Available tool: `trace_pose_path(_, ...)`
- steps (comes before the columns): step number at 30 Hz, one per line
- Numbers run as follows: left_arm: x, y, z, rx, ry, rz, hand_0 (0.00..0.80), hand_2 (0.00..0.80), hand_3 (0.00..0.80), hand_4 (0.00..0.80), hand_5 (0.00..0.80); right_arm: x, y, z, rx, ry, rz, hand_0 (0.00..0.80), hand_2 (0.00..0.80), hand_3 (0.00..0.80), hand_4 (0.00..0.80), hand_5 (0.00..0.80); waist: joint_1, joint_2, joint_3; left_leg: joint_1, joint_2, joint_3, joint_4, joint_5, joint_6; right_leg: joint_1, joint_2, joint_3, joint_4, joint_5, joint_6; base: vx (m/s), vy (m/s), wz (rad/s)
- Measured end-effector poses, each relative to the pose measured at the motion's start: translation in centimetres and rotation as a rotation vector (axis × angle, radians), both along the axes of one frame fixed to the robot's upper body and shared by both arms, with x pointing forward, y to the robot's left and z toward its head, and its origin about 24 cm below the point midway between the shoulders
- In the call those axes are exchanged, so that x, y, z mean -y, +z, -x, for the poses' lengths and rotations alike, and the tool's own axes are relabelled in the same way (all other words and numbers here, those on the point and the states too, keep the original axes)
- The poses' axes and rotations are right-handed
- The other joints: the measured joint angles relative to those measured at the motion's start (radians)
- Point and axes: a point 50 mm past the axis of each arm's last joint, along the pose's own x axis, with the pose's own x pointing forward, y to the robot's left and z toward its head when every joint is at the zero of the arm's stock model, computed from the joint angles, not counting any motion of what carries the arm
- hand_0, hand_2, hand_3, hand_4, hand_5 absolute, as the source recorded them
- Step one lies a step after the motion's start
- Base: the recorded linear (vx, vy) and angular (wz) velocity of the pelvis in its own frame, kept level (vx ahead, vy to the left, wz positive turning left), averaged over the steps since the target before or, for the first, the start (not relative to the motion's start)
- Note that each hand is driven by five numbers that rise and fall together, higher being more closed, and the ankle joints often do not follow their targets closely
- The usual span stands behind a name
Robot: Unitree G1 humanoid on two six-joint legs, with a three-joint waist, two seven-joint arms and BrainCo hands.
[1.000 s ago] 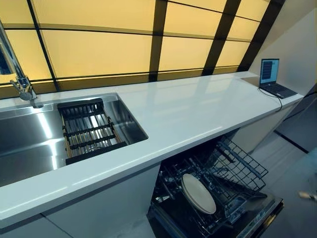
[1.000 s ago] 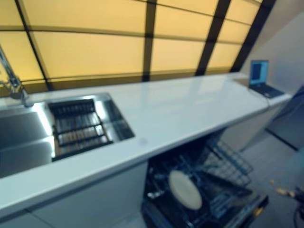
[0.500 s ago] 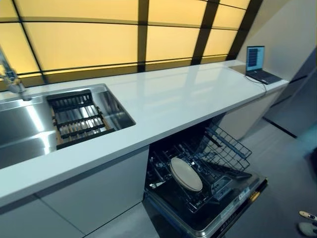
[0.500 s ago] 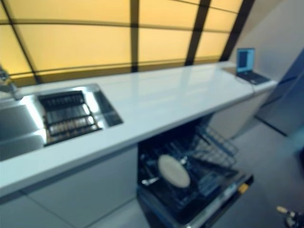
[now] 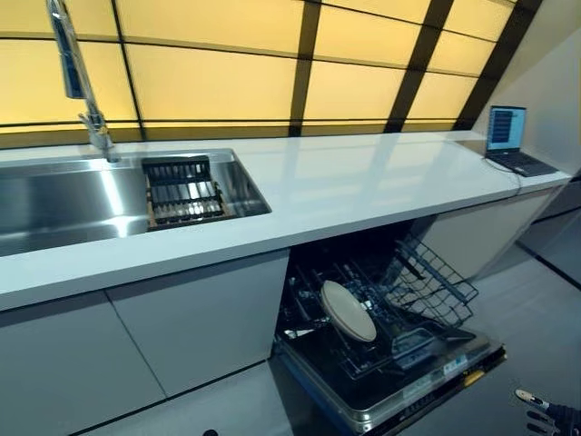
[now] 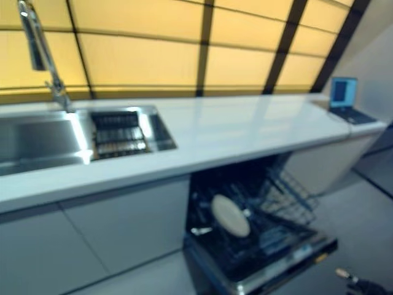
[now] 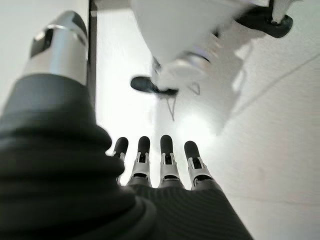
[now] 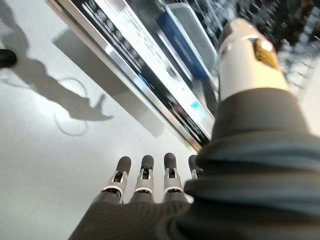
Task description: Take plates into dishwasher
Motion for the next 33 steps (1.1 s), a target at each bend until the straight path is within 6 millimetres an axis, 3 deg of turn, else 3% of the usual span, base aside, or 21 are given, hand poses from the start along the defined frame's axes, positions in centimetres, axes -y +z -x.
trace_pose_path(1, 0.2, -0.1, 0.3, -0.005, -0.001, 0.003, 0.000, 0.000, 0.000, 0.000, 0.000, 0.1, -0.1, 0.5, -0.011, -0.009, 0.008, 0.000, 0.000, 0.000, 0.000, 0.000, 0.000, 0.022, 0.015, 0.000, -0.001, -0.001, -0.009, -0.001, 0.008, 0.010, 0.020, -0.001, 0.013, -0.007, -0.013, -0.482, -0.196, 1.15)
trace_pose_path(2, 0.1, -0.1, 0.2, 0.004, -0.004, -0.004, 0.000, 0.000, 0.000, 0.000, 0.000, 0.0, -0.5, 1.1, -0.026, -0.025, 0.004, 0.000, 0.000, 0.000, 0.000, 0.000, 0.000, 0.028, 0.027, -0.011, -0.002, 0.010, -0.012, -0.048, 0.028, 0.013, 0.029, -0.008, 0.017, -0.007, -0.032, -0.387, -0.121, 1.14)
trace_pose_path(3, -0.2, 0.1, 0.1, 0.012, -0.004, -0.012, 0.000, 0.000, 0.000, 0.000, 0.000, -0.4, -1.0, 1.4, -0.038, -0.033, -0.004, 0.000, 0.000, 0.000, 0.000, 0.000, -0.001, 0.010, 0.035, -0.027, -0.006, 0.024, 0.005, -0.103, 0.004, 0.008, 0.012, -0.008, 0.010, 0.002, -0.047, -0.389, -0.079, 1.09)
trace_pose_path(4, -0.7, 0.3, -0.5, 0.034, 0.005, -0.025, 0.000, 0.000, 0.000, 0.000, 0.000, -1.1, -1.7, 1.5, -0.038, -0.043, -0.025, 0.000, 0.000, 0.000, 0.000, 0.000, -0.002, -0.025, 0.048, -0.067, -0.035, 0.036, 0.129, -0.166, -0.003, 0.012, -0.028, -0.042, -0.009, 0.007, -0.048, -0.266, -0.038, 0.78)
trace_pose_path(7, -0.7, 0.2, 1.1, -0.014, 0.016, -0.018, 0.000, 0.000, 0.000, 0.000, 0.000, -1.3, -1.6, 0.7, -0.003, -0.054, -0.031, 0.000, 0.000, 0.000, 0.000, 0.000, -0.005, -0.079, 0.033, -0.040, -0.145, -0.002, 0.382, -0.223, 0.000, 0.030, -0.123, -0.105, -0.083, 0.057, -0.036, -0.274, -0.023, 0.51)
trace_pose_path(8, -0.8, 0.2, 0.8, -0.003, 0.014, -0.018, 0.000, 0.000, 0.000, 0.000, 0.000, -1.3, -1.7, 0.6, -0.002, -0.056, -0.029, 0.000, 0.000, 0.000, 0.000, 0.000, -0.018, -0.089, 0.034, -0.005, -0.168, -0.009, 0.420, -0.276, 0.025, 0.045, -0.140, -0.137, -0.119, 0.077, -0.030, -0.170, 0.003, 0.71)
trace_pose_path(12, -0.7, 0.4, -1.4, 0.051, -0.008, -0.018, 0.000, 0.000, 0.000, 0.000, 0.000, -1.3, -1.5, 0.4, 0.052, -0.103, -0.044, 0.000, 0.000, 0.000, 0.000, 0.000, -0.060, -0.092, 0.027, 0.186, -0.242, -0.028, 0.214, -0.337, 0.052, 0.034, -0.150, -0.199, -0.147, 0.098, -0.009, -0.156, 0.155, 0.65)
trace_pose_path(14, -0.7, 0.7, -2.8, 0.076, -0.054, -0.025, 0.000, 0.000, 0.000, 0.000, 0.000, -1.1, -1.4, 0.6, 0.065, -0.131, -0.038, 0.000, 0.000, 0.000, 0.000, 0.000, -0.093, -0.073, 0.013, 0.207, -0.242, -0.027, 0.071, -0.324, 0.071, 0.019, -0.133, -0.258, -0.150, 0.105, 0.002, -0.141, 0.140, 0.77)
trace_pose_path(15, -0.6, 0.9, -4.0, 0.100, -0.091, -0.029, 0.000, 0.000, 0.000, 0.000, 0.000, -1.2, -1.7, 1.0, 0.059, -0.152, -0.037, 0.000, 0.000, 0.000, 0.000, 0.000, -0.110, -0.067, 0.003, 0.230, -0.243, -0.030, -0.007, -0.286, 0.080, 0.004, -0.136, -0.282, -0.136, 0.104, 0.006, -0.196, 0.115, 0.81)
trace_pose_path(17, -0.1, 1.1, -5.9, 0.141, -0.149, -0.025, 0.000, 0.000, 0.000, 0.000, 0.000, -1.2, -2.0, 1.4, 0.042, -0.181, -0.041, 0.000, 0.000, 0.000, 0.000, 0.000, -0.119, -0.052, -0.001, 0.232, -0.241, -0.043, -0.070, -0.243, 0.096, -0.080, -0.135, -0.284, -0.047, 0.081, 0.016, -0.233, 0.091, 0.37)
trace_pose_path(18, -0.1, 1.3, -6.4, 0.149, -0.170, -0.030, 0.000, 0.000, 0.000, 0.000, 0.000, -1.4, -2.1, 1.1, 0.050, -0.181, -0.048, 0.000, 0.000, 0.000, 0.000, 0.000, -0.131, -0.058, -0.008, 0.214, -0.244, -0.066, -0.079, -0.230, 0.100, -0.101, -0.113, -0.271, -0.112, 0.104, 0.030, -0.215, 0.081, 0.38)
trace_pose_path(20, -0.1, 1.3, -6.6, 0.161, -0.174, -0.033, 0.000, 0.000, 0.000, 0.000, 0.000, -1.0, -1.9, 1.4, 0.040, -0.193, -0.036, 0.000, 0.000, 0.000, 0.000, 0.000, -0.133, -0.070, -0.017, 0.197, -0.262, -0.078, -0.082, -0.226, 0.107, -0.127, -0.113, -0.276, -0.144, 0.182, -0.005, -0.193, 0.080, 0.24)
trace_pose_path(23, -0.4, 1.3, -6.1, 0.155, -0.176, -0.044, 0.000, 0.000, 0.000, 0.000, 0.000, -0.6, -1.7, 1.7, 0.029, -0.208, -0.021, 0.000, 0.000, 0.000, 0.000, 0.000, -0.131, -0.061, -0.009, 0.193, -0.268, -0.069, -0.080, -0.223, 0.110, -0.133, -0.117, -0.274, -0.154, 0.198, 0.004, -0.172, 0.069, -0.08)
trace_pose_path(26, -0.7, 1.0, -4.4, 0.105, -0.160, -0.049, 0.000, 0.000, 0.000, 0.000, 0.000, -0.6, -1.8, 2.0, 0.023, -0.207, -0.029, 0.000, 0.000, 0.000, 0.000, 0.000, -0.128, -0.045, 0.005, 0.192, -0.274, -0.059, -0.077, -0.220, 0.114, -0.155, -0.117, -0.273, -0.125, 0.215, 0.003, -0.197, 0.092, -0.26)
trace_pose_path(29, -1.8, 1.3, -3.6, 0.078, -0.143, -0.074, 0.000, 0.000, 0.000, 0.000, 0.000, -0.6, -1.7, 1.8, 0.031, -0.202, -0.038, 0.000, 0.000, 0.000, 0.000, 0.000, -0.129, -0.029, 0.040, 0.199, -0.254, -0.057, -0.079, -0.215, 0.122, -0.216, -0.134, -0.267, 0.005, 0.212, 0.032, -0.158, -0.031, -0.29)
trace_pose_path(31, -2.1, 1.5, -3.9, 0.087, -0.143, -0.083, 0.000, 0.000, 0.000, 0.000, 0.000, -0.7, -1.9, 2.2, 0.013, -0.208, -0.044, 0.000, 0.000, 0.000, 0.000, 0.000, -0.127, -0.006, 0.076, 0.211, -0.221, -0.036, -0.076, -0.214, 0.131, -0.236, -0.149, -0.264, 0.079, 0.215, 0.067, -0.103, -0.246, -0.22)
trace_pose_path(32, -2.0, 1.4, -3.9, 0.089, -0.132, -0.079, 0.000, 0.000, 0.000, 0.000, 0.000, -0.7, -1.9, 2.4, 0.005, -0.205, -0.043, 0.000, 0.000, 0.000, 0.000, 0.000, -0.121, 0.000, 0.081, 0.208, -0.216, -0.026, -0.075, -0.218, 0.126, -0.245, -0.165, -0.241, 0.114, 0.207, 0.064, -0.013, -0.398, -0.16)
trace_pose_path(33, -1.7, 1.3, -4.0, 0.090, -0.119, -0.068, 0.000, 0.000, 0.000, 0.000, 0.000, -0.7, -2.2, 3.1, -0.025, -0.206, -0.045, 0.000, 0.000, 0.000, 0.000, 0.000, -0.122, 0.002, 0.082, 0.211, -0.215, -0.025, -0.071, -0.222, 0.120, -0.245, -0.211, -0.177, 0.139, 0.203, 0.068, 0.022, -0.401, -0.02)
